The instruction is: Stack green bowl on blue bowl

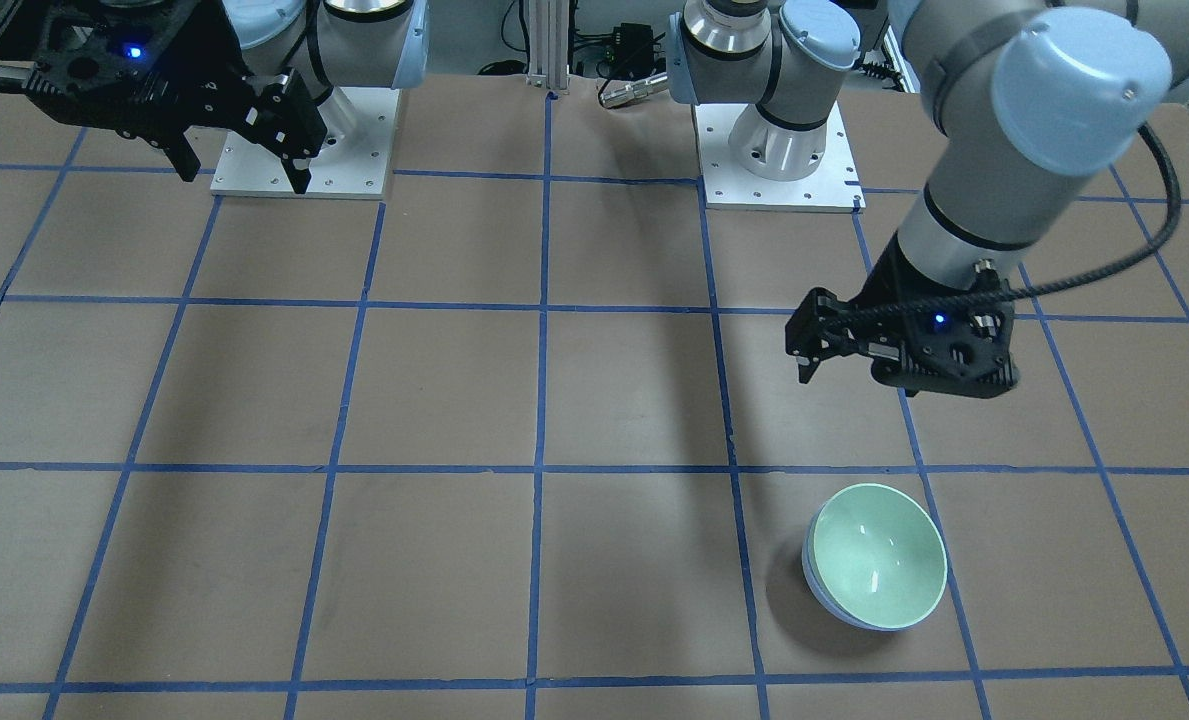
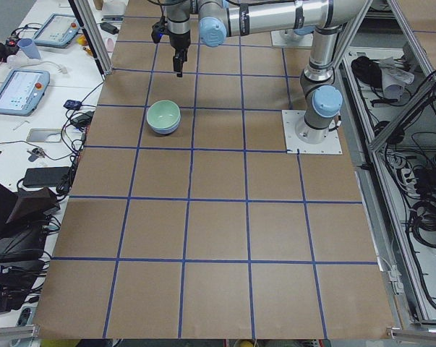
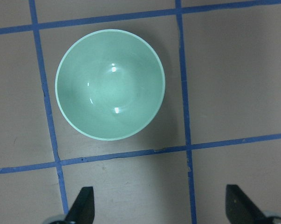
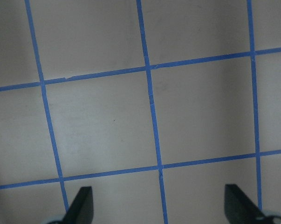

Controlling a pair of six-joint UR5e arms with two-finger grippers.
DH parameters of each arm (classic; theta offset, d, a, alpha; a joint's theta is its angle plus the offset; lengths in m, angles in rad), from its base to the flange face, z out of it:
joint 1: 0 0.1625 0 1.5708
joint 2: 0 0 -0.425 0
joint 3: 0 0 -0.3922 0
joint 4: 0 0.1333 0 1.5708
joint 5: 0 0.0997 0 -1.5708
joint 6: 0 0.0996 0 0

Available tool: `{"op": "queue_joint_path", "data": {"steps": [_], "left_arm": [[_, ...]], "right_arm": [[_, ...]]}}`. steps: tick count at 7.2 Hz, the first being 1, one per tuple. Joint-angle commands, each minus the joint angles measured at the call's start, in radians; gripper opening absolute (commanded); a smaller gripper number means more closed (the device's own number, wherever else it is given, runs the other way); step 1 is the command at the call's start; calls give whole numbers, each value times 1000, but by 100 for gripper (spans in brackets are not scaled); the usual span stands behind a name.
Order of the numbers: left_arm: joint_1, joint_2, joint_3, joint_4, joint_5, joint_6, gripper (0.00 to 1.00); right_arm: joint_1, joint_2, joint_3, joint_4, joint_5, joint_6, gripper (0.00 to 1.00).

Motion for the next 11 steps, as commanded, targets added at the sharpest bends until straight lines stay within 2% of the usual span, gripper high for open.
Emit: {"op": "queue_joint_path", "data": {"steps": [1, 4, 6, 11], "left_arm": [[-44, 47, 6, -65, 29, -47, 100], [-1, 99, 9, -81, -22, -48, 100], [1, 135, 1, -101, -17, -38, 100], [15, 136, 9, -101, -13, -32, 100]], "right_arm": [[0, 0, 1, 0, 0, 0, 100], [0, 0, 1, 0, 0, 0, 100], [0, 0, -1, 0, 0, 0, 100], [0, 0, -1, 1, 0, 0, 100]]}}
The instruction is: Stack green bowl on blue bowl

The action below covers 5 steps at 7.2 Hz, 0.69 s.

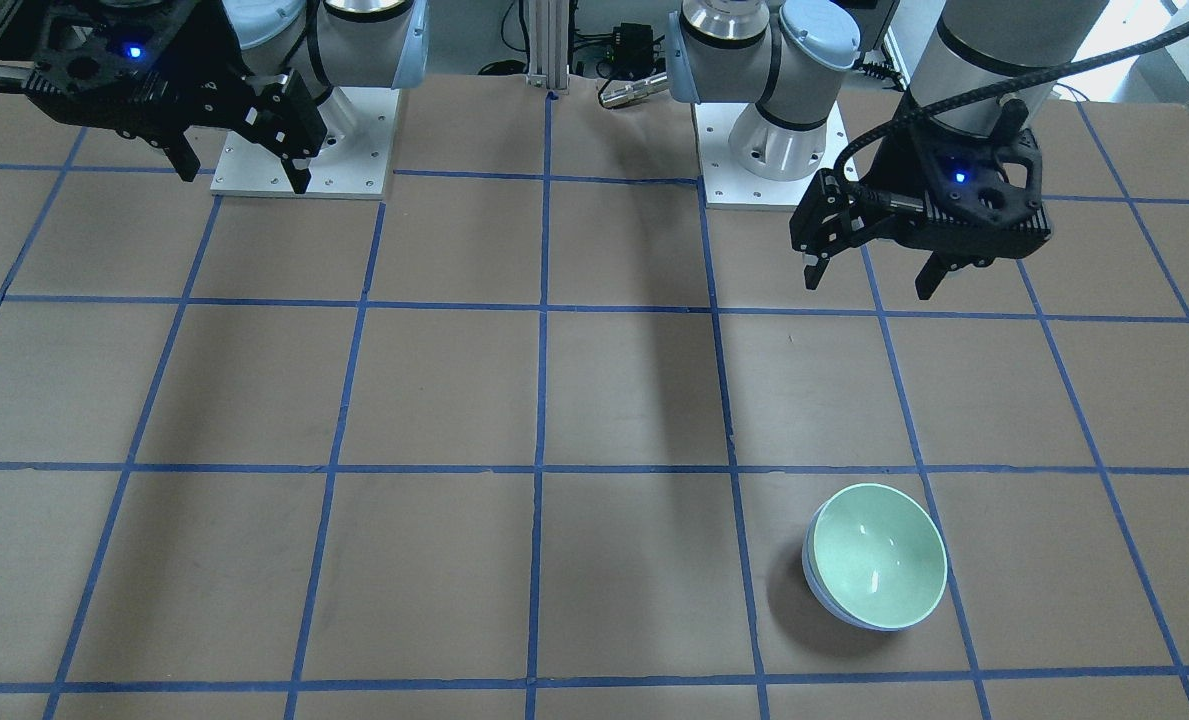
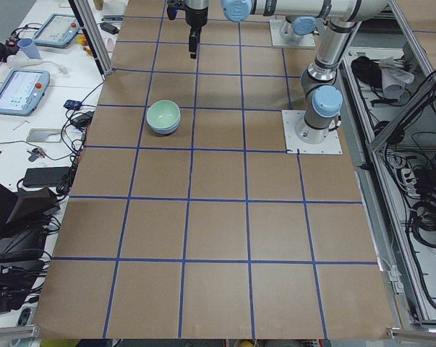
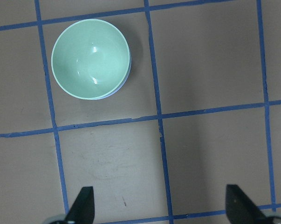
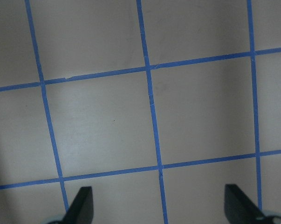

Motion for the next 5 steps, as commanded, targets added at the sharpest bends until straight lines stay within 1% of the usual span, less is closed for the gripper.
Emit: {"op": "queue_joint_path", "data": {"steps": [1, 5], "left_arm": [[1, 2, 3, 0, 7, 1, 100], [-3, 4, 2, -2, 5, -1, 100]], "right_arm": [[0, 0, 1, 1, 0, 0, 100], [0, 0, -1, 0, 0, 0, 100]]}}
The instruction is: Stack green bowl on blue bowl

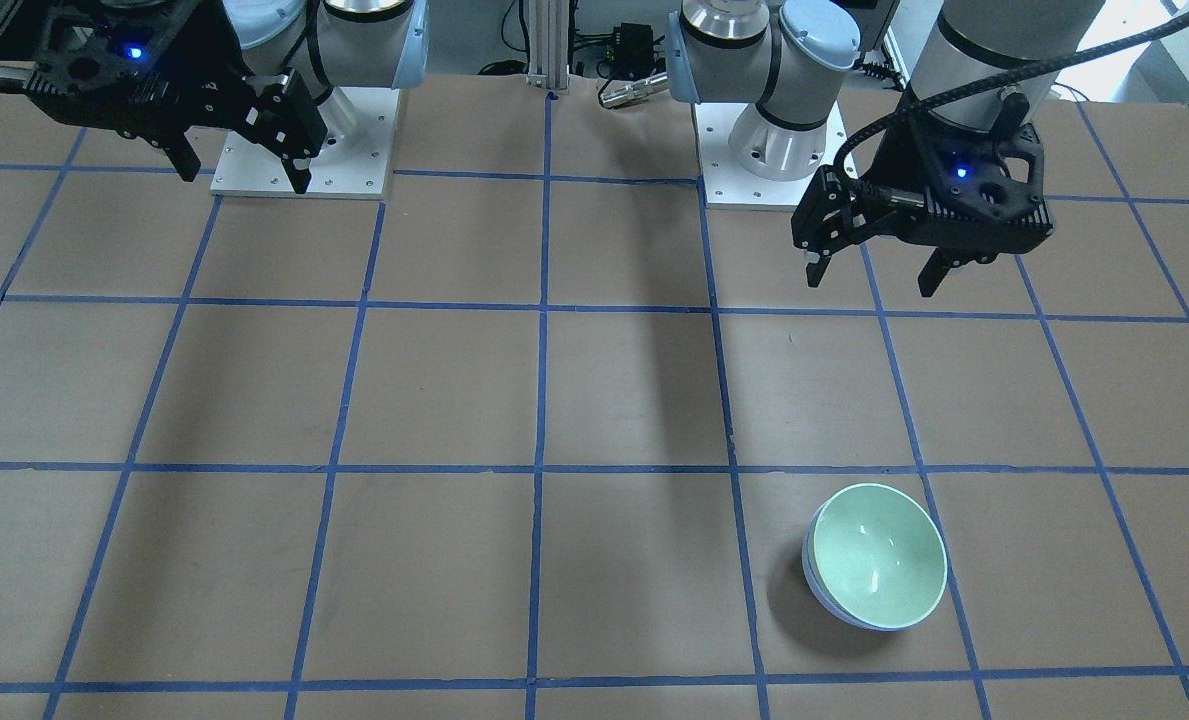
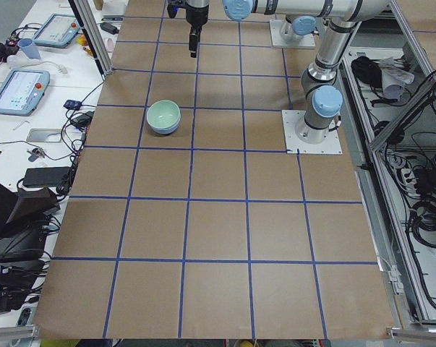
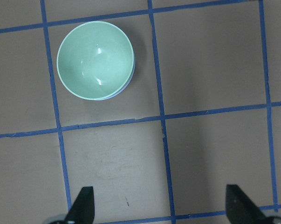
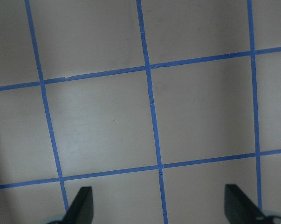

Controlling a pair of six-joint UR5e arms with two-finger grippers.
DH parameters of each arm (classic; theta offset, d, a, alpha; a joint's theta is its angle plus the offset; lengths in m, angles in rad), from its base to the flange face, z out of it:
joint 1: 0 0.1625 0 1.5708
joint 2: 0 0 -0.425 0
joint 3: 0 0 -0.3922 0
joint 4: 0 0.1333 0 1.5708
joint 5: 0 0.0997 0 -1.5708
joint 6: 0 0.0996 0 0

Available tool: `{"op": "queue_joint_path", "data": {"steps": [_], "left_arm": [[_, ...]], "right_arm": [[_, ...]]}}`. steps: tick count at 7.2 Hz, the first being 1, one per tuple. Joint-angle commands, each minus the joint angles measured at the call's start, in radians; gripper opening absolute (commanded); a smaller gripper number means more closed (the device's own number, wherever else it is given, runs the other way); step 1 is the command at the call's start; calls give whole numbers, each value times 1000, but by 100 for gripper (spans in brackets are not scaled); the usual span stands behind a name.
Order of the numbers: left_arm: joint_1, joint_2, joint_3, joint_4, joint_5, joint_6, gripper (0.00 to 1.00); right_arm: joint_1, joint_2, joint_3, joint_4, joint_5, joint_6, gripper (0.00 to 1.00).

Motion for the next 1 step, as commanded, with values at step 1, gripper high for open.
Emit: {"op": "queue_joint_path", "data": {"steps": [1], "left_arm": [[-1, 0, -2, 0, 1, -1, 100]], "right_arm": [[0, 0, 0, -1, 0, 0, 100]]}}
